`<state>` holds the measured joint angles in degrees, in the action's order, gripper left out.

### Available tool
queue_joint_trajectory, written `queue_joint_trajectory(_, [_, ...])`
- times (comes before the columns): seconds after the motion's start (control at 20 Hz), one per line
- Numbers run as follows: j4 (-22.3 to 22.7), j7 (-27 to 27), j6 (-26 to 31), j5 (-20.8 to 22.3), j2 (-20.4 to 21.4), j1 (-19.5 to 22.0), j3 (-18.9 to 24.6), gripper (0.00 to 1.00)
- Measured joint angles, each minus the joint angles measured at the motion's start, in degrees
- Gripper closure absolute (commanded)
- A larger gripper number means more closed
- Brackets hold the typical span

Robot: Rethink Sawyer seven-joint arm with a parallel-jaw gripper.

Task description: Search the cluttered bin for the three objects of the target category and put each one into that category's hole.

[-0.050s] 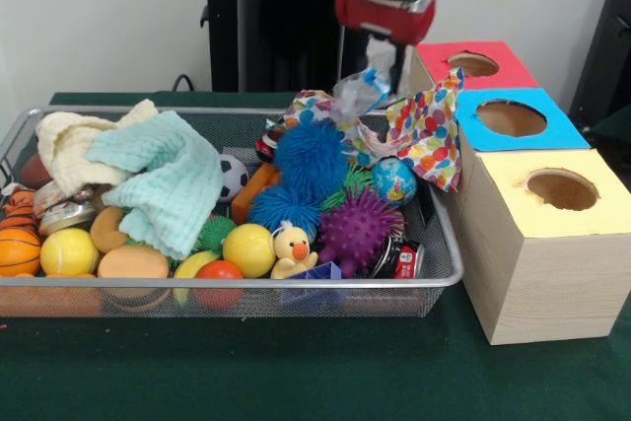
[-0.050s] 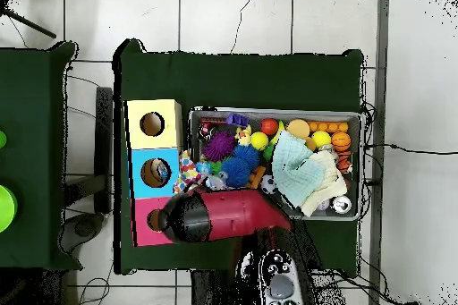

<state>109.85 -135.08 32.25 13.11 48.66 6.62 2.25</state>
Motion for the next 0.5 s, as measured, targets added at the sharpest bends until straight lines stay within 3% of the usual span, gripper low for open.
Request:
queue_joint_trajectory(0.25, [-2.4,-1.35,9.41,-5.48,2.89,-6.85,-2.78,1.0])
queue_joint_trajectory(0.5, [-4.36,-2.31,12.87,-8.66,4.59,-9.15,-4.58,1.0])
